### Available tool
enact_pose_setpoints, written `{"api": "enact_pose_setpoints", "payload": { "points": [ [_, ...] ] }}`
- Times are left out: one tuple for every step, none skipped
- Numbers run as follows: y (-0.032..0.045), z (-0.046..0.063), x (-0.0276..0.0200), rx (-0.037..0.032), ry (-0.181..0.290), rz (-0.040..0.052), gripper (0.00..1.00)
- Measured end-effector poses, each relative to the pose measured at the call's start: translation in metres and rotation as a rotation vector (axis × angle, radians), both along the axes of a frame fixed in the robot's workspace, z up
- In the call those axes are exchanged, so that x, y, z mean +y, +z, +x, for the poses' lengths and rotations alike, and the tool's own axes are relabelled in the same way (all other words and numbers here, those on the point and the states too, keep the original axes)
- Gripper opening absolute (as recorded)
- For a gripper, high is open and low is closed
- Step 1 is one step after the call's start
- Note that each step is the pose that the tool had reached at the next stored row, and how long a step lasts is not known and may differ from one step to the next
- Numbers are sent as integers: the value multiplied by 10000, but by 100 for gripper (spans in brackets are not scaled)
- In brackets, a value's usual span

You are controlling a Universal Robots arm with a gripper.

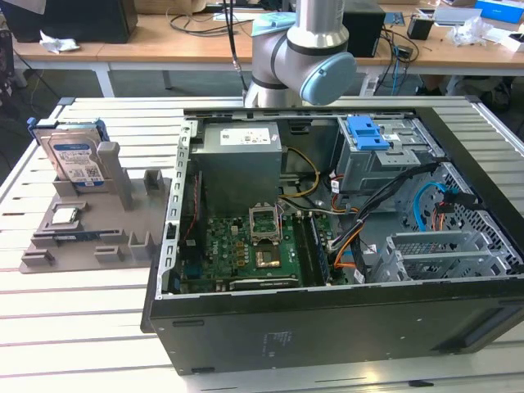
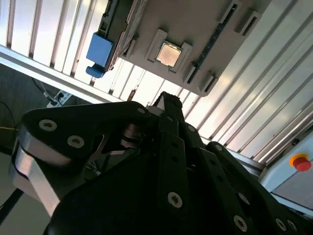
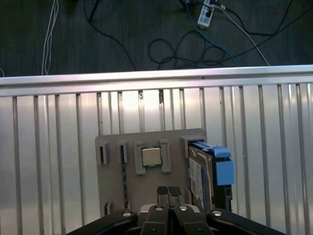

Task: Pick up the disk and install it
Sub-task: 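Pick up the disk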

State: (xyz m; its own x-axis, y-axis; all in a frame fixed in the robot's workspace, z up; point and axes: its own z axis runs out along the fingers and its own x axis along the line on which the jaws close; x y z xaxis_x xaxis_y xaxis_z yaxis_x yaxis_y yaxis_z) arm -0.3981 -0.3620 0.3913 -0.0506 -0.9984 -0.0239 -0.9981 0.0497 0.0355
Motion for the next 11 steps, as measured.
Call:
{"api": "enact_pose_setpoints", "payload": {
  "points": [
    [0,0,0,0,2,0,11],
    [0,0,0,0,7,0,17],
    [0,0,0,0,10,0,24],
    [0,0,0,0,12,0,24],
    [0,0,0,0,16,0,36],
    [0,0,0,0,23,0,47],
    [0,0,0,0,25,0,47],
    [0,0,0,0,28,0,47],
    [0,0,0,0,31,0,54],
    [0,0,0,0,34,0,54],
    [0,0,0,0,38,0,54]
  ]
}}
